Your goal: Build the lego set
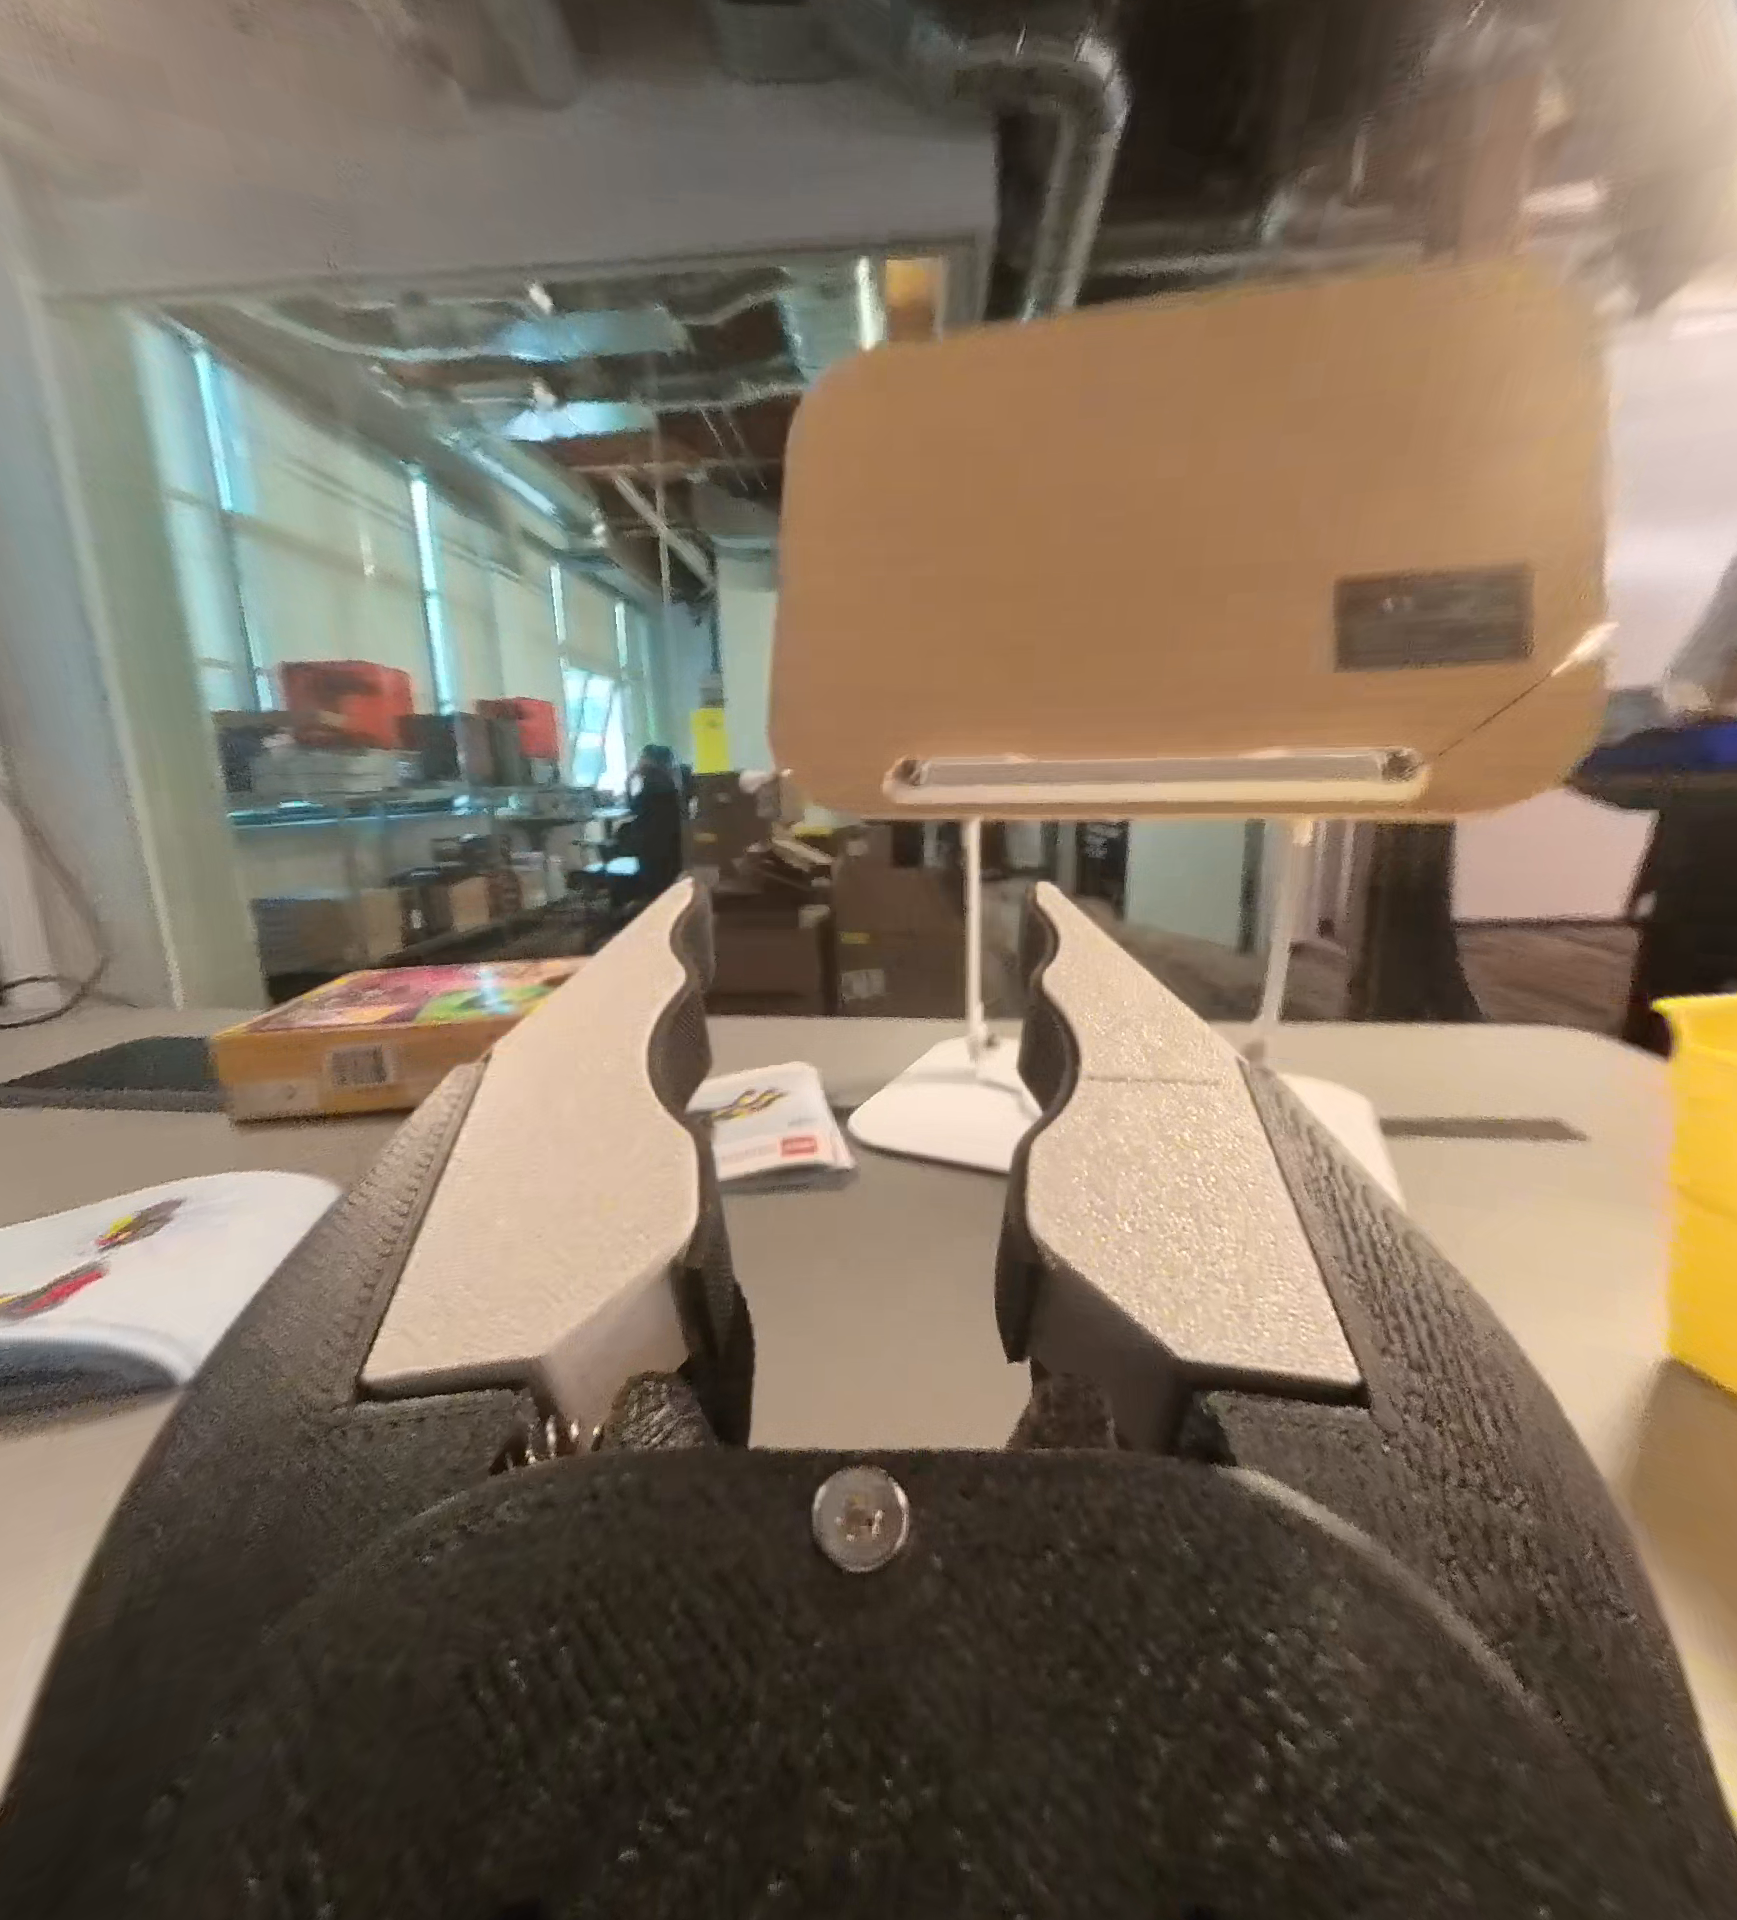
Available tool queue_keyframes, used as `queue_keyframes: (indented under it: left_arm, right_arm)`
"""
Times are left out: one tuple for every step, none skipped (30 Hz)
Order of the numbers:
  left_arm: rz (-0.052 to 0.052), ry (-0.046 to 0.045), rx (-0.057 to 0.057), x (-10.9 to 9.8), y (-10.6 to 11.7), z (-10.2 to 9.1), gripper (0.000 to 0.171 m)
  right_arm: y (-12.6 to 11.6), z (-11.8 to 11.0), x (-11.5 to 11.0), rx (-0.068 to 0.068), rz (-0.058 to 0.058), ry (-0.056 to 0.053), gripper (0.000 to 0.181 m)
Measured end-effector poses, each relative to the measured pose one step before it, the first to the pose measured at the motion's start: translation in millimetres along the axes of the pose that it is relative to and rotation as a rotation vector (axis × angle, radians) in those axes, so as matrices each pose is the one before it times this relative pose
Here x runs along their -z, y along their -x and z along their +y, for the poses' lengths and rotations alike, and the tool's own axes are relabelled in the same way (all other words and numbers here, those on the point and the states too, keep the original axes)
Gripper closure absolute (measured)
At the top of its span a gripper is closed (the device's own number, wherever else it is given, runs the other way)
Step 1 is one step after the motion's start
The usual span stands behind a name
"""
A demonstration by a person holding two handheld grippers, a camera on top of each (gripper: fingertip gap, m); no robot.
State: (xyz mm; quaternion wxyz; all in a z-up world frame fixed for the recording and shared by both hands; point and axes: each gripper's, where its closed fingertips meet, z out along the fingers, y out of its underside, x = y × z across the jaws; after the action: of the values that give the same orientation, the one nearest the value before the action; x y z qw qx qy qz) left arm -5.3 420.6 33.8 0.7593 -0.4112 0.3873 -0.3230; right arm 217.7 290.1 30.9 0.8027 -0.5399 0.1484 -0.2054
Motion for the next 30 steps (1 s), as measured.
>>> queue_keyframes:
  left_arm:
    - [0.0074,-0.00957,-0.0658,-12.31,1.10,5.88,0.082]
    - [0.0090,0.00293,-0.0290,-10.47,0.66,6.50,0.081]
    - [-0.0056,0.01441,0.0195,-5.68,2.45,5.31,0.078]
    - [-0.0090,0.01163,0.0412,0.88,3.05,1.50,0.074]
    - [-0.0019,-0.01181,0.0315,4.96,1.61,-3.12,0.075]
    - [0.0038,-0.00964,0.0244,6.16,0.31,-2.64,0.080]
    - [-0.0019,0.01889,0.0303,4.31,0.96,1.12,0.090]
    - [-0.0028,0.05101,0.0166,0.17,1.33,6.86,0.102]
    - [-0.0126,0.06960,-0.0002,-2.97,2.67,10.66,0.105]
    - [-0.0192,0.06419,0.0019,-3.09,2.76,10.93,0.098]
    - [-0.0111,0.04213,-0.0013,-0.98,0.56,7.59,0.092]
    - [-0.0164,0.01985,-0.0021,1.56,0.89,3.17,0.091]
    - [-0.0292,-0.00947,-0.0016,2.52,2.85,-2.01,0.091]
    - [-0.0032,-0.02326,-0.0114,1.99,-0.69,-3.81,0.091]
    - [-0.0046,-0.01487,-0.0081,1.73,0.17,-1.82,0.089]
    - [-0.0228,-0.00747,0.0036,1.25,3.59,-0.68,0.086]
    - [-0.0153,-0.00714,0.0169,0.62,3.38,-0.25,0.082]
    - [-0.0057,-0.01551,0.0202,-0.05,2.28,-1.05,0.074]
    - [-0.0068,-0.02094,0.0159,0.00,2.37,-2.08,0.063]
    - [-0.0012,-0.02563,0.0041,0.55,0.88,-3.26,0.055]
    - [-0.0072,-0.02150,-0.0034,1.12,1.12,-3.27,0.051]
    - [-0.0072,-0.01317,-0.0056,1.01,0.70,-2.81,0.048]
    - [0.0053,-0.01122,-0.0095,0.88,-1.70,-2.36,0.047]
    - [0.0022,-0.00960,-0.0149,0.90,-1.29,-2.24,0.045]
    - [-0.0065,-0.01757,-0.0130,1.22,0.23,-3.84,0.043]
    - [-0.0005,-0.02617,-0.0087,1.30,-0.27,-5.09,0.042]
    - [0.0002,-0.02116,-0.0025,0.55,-0.52,-4.08,0.040]
    - [0.0052,-0.01256,-0.0092,-0.42,-1.64,-2.50,0.036]
    - [0.0129,-0.00640,-0.0128,-0.97,-3.41,-1.15,0.032]
    - [0.0141,-0.00323,-0.0197,-1.07,-4.15,-0.60,0.029]
  right_arm:
    - [2.50,2.10,0.37,-0.0178,-0.0240,0.0157,0.124]
    - [3.73,-4.04,3.66,-0.0030,-0.0287,-0.0171,0.127]
    - [1.25,-6.15,4.85,0.0171,-0.0095,-0.0295,0.130]
    - [-1.86,-4.31,3.46,0.0194,0.0102,-0.0187,0.131]
    - [-1.57,-0.73,1.08,0.0036,0.0071,-0.0027,0.131]
    - [0.35,2.63,-0.78,-0.0003,-0.0034,0.0112,0.131]
    - [0.19,5.18,-1.82,0.0214,0.0024,0.0238,0.134]
    - [-0.09,7.60,-2.14,0.0423,0.0109,0.0404,0.136]
    - [2.13,6.40,-1.15,0.0373,0.0023,0.0380,0.136]
    - [4.70,0.85,0.99,0.0208,-0.0148,0.0100,0.135]
    - [5.00,-3.58,3.01,0.0224,-0.0190,-0.0147,0.135]
    - [2.82,-3.76,3.60,0.0289,-0.0097,-0.0139,0.132]
    - [0.39,-2.02,3.53,0.0228,0.0000,-0.0041,0.131]
    - [-1.53,-2.25,2.77,0.0057,0.0087,-0.0074,0.128]
    - [-0.62,-2.94,1.83,-0.0015,0.0021,-0.0148,0.126]
    - [1.11,-1.74,0.69,0.0075,-0.0057,-0.0090,0.126]
    - [2.30,-1.07,-0.05,0.0130,-0.0104,-0.0060,0.126]
    - [4.29,-1.75,-0.36,0.0050,-0.0228,-0.0124,0.126]
    - [4.09,-1.46,-0.46,0.0026,-0.0210,-0.0110,0.126]
    - [0.71,-0.97,-0.44,0.0104,-0.0025,-0.0050,0.124]
    - [-0.98,-1.50,0.14,0.0003,0.0038,-0.0086,0.122]
    - [-1.18,-2.16,0.46,-0.0173,0.0005,-0.0135,0.121]
    - [-2.40,-1.70,0.50,-0.0212,0.0066,-0.0094,0.116]
    - [-3.14,-1.71,0.56,-0.0200,0.0132,-0.0072,0.110]
    - [-3.35,-2.51,0.72,-0.0202,0.0169,-0.0105,0.106]
    - [-1.66,-3.40,-0.01,-0.0206,0.0116,-0.0128,0.099]
    - [0.88,-4.22,-0.45,-0.0272,0.0020,-0.0143,0.092]
    - [3.03,-5.00,-0.63,-0.0232,-0.0078,-0.0169,0.088]
    - [4.98,-3.75,-0.14,0.0008,-0.0193,-0.0135,0.086]
    - [4.40,-1.81,0.39,0.0273,-0.0193,-0.0054,0.084]
